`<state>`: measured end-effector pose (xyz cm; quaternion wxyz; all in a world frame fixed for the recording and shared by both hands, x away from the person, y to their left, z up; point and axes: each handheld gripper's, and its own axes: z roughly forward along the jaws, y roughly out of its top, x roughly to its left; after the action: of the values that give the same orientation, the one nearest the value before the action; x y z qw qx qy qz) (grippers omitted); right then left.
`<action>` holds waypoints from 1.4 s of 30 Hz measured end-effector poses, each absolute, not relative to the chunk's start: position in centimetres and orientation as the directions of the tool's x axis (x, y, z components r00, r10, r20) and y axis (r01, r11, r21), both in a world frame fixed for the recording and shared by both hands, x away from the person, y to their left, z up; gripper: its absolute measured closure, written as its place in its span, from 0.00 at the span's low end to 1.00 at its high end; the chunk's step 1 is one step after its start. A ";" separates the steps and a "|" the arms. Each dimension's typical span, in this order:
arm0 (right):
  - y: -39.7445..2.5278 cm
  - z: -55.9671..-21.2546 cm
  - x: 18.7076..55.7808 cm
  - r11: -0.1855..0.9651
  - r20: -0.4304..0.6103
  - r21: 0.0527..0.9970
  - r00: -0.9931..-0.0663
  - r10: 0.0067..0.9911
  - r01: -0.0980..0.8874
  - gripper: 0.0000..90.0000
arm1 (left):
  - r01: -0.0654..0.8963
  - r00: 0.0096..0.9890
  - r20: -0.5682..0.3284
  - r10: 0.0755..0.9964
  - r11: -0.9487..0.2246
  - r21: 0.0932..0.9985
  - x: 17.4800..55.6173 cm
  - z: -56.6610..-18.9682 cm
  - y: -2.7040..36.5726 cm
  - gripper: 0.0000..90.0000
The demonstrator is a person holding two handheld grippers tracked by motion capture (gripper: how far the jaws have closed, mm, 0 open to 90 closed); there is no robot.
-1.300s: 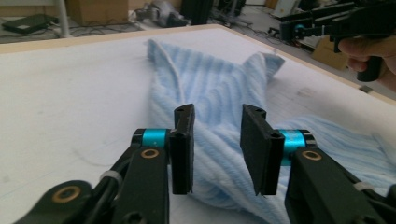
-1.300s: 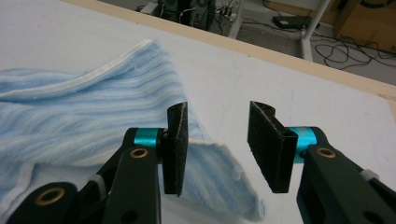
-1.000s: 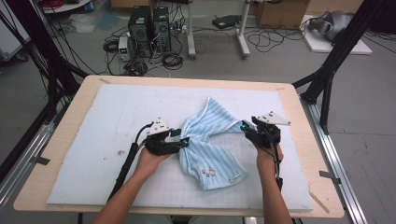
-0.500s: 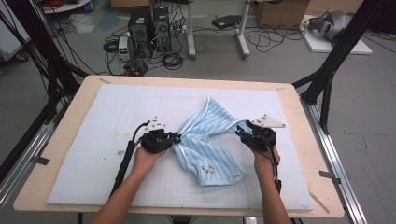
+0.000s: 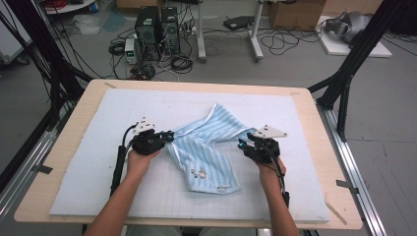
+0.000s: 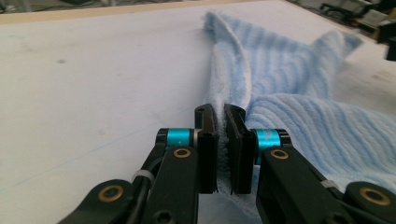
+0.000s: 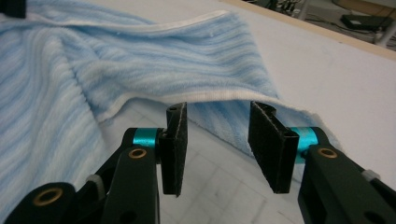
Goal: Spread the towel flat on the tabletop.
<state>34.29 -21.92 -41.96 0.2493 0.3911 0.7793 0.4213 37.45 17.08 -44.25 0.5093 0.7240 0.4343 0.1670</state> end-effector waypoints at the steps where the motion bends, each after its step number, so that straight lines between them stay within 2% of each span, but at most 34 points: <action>1: -21.5 -42.1 34.4 0.346 -0.060 0.849 -0.578 0.814 0.400 0.64 | 0.474 0.550 -0.218 0.807 -0.086 0.876 37.5 -44.3 17.3 0.75; 3: -20.9 -42.3 34.5 0.351 -0.056 0.847 -0.588 0.807 0.400 0.64 | 0.497 0.521 -0.265 0.811 -0.036 0.867 37.6 -44.3 17.9 0.59; 7: -19.4 -42.6 34.9 0.368 -0.051 0.841 -0.619 0.784 0.397 0.65 | 0.465 0.531 -0.265 0.805 -0.015 0.885 37.2 -44.0 18.8 0.50; 14: -15.3 -43.1 36.1 0.402 -0.002 0.819 -0.698 0.716 0.410 0.66 | 0.390 0.577 -0.208 0.790 -0.043 0.920 36.2 -43.0 19.3 0.45; 20: -12.8 -44.6 37.3 0.457 0.016 0.757 -0.711 0.703 0.468 0.60 | 0.378 0.588 -0.189 0.787 -0.060 0.924 35.8 -42.6 20.0 0.45; 22: -12.7 -44.9 37.5 0.454 0.036 0.749 -0.714 0.699 0.482 0.67 | 0.380 0.589 -0.184 0.787 -0.068 0.922 35.7 -42.6 20.1 0.46; 25: -12.9 -44.7 37.4 0.473 0.030 0.743 -0.730 0.683 0.473 0.92 | 0.377 0.590 -0.185 0.786 -0.066 0.924 35.6 -42.6 20.2 0.47; 28: -13.0 -44.2 37.1 0.522 -0.058 0.740 -0.732 0.678 0.424 0.96 | 0.376 0.587 -0.197 0.785 -0.049 0.925 35.3 -42.9 20.3 0.49; 31: -14.1 -43.5 36.9 0.503 -0.103 0.760 -0.688 0.718 0.411 0.96 | 0.382 0.594 -0.195 0.781 -0.060 0.922 35.1 -43.3 20.3 0.50; 36: -17.1 -42.5 37.1 0.456 -0.164 0.777 -0.559 0.813 0.434 0.96 | 0.381 0.611 -0.200 0.766 -0.063 0.922 34.9 -43.4 19.8 0.50; 42: -20.0 -42.3 37.6 0.395 -0.167 0.785 -0.451 0.877 0.477 0.96 | 0.386 0.629 -0.205 0.749 -0.073 0.920 34.8 -43.5 19.1 0.51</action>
<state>37.64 -20.00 -42.31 0.2946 0.4331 0.7814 0.3391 34.77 19.10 -43.49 0.5526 0.7137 0.3978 0.1643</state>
